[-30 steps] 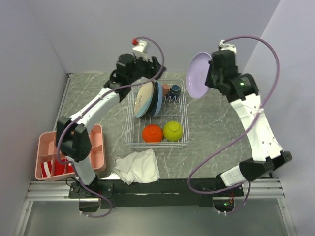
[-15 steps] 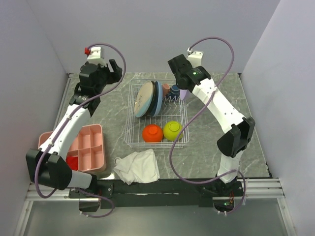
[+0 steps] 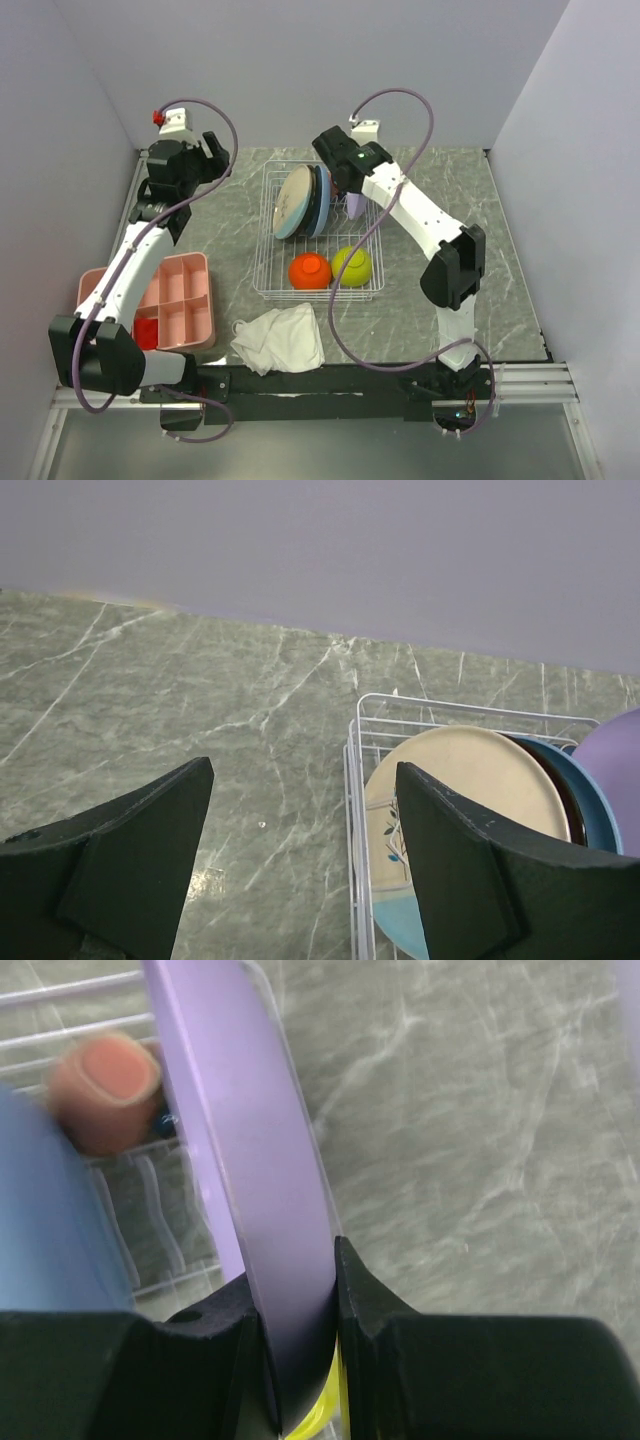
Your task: Load the mixed dishes into the dish rack
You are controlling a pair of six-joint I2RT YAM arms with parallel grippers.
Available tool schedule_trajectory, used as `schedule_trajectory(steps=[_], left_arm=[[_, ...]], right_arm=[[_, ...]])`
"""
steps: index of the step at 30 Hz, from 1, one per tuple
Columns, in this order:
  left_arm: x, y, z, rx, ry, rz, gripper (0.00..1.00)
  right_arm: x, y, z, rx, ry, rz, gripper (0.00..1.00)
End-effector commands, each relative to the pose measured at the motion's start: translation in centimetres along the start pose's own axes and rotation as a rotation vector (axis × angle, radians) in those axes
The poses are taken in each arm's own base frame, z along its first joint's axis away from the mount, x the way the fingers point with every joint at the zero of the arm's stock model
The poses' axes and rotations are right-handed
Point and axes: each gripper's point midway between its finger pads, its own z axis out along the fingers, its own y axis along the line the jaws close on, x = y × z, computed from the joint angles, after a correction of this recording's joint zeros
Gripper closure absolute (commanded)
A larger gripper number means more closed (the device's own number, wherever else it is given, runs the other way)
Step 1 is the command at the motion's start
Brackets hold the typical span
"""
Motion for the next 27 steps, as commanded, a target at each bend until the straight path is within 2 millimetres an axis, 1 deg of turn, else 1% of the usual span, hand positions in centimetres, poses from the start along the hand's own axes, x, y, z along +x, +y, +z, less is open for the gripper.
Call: schedule_trajectory(steps=[1, 5, 9, 11, 12, 13, 14, 15, 16, 17, 18, 19, 20, 21, 23, 24, 27], left_arm=[[-1.5, -0.2, -1.2, 0.023, -0.042, -0.017, 0.2], [-1.4, 0.1, -1.0, 0.019, -0.038, -0.019, 0.2], [-1.2, 0.1, -1.1, 0.021, -0.035, -0.024, 0.2], [-1.1, 0.2, -1.1, 0.021, -0.032, -0.027, 0.2], [-0.9, 0.2, -1.1, 0.023, -0.028, -0.029, 0.2], [-0.9, 0.2, -1.1, 0.026, -0.027, -0.03, 0.2], [-0.8, 0.2, -1.1, 0.025, -0.024, -0.033, 0.2], [-0.8, 0.2, -1.2, 0.027, -0.025, -0.037, 0.2], [-0.8, 0.1, -1.2, 0.028, -0.024, -0.038, 0.2], [-0.8, 0.2, -1.3, 0.029, -0.027, -0.038, 0.2], [-0.7, 0.2, -1.2, 0.031, -0.028, -0.039, 0.2], [-0.6, 0.2, -1.2, 0.032, -0.026, -0.038, 0.2], [-0.5, 0.2, -1.2, 0.032, -0.025, -0.041, 0.2], [-0.5, 0.2, -1.3, 0.034, -0.027, -0.042, 0.2], [-0.1, 0.2, -1.3, 0.038, -0.023, -0.047, 0.2], [0.0, 0.1, -1.3, 0.039, -0.023, -0.05, 0.2], [0.4, 0.2, -1.2, 0.041, -0.014, -0.064, 0.21]], right_arm=[[0.8, 1.5, -0.2, -0.031, 0.021, -0.003, 1.0], [2.3, 1.9, 0.5, -0.025, 0.056, -0.036, 1.0], [3.1, 2.5, 0.9, -0.027, 0.075, -0.055, 1.0], [3.8, 2.8, 1.1, -0.024, 0.086, -0.084, 1.0], [4.0, 2.8, 0.8, -0.023, 0.078, -0.115, 1.0], [4.7, 2.6, 1.1, -0.013, 0.088, -0.143, 1.0], [4.9, 2.4, 1.0, -0.007, 0.085, -0.168, 1.0], [4.9, 2.1, 0.5, -0.005, 0.075, -0.183, 1.0], [5.7, 1.7, 0.6, 0.004, 0.084, -0.21, 1.0], [5.5, 1.2, 0.4, 0.029, 0.063, -0.213, 1.0], [5.1, 0.6, -0.2, 0.034, 0.045, -0.201, 1.0], [4.5, 0.6, -0.8, 0.028, 0.022, -0.187, 1.0], [3.7, 0.2, -1.3, 0.04, -0.001, -0.169, 1.0], [2.3, 0.2, -2.2, 0.032, -0.032, -0.134, 1.0], [0.9, -0.2, -2.8, 0.037, -0.067, -0.102, 1.0], [-0.2, -1.0, -3.3, 0.061, -0.105, -0.082, 1.0], [-1.3, -2.1, -3.6, 0.097, -0.15, -0.058, 1.0]])
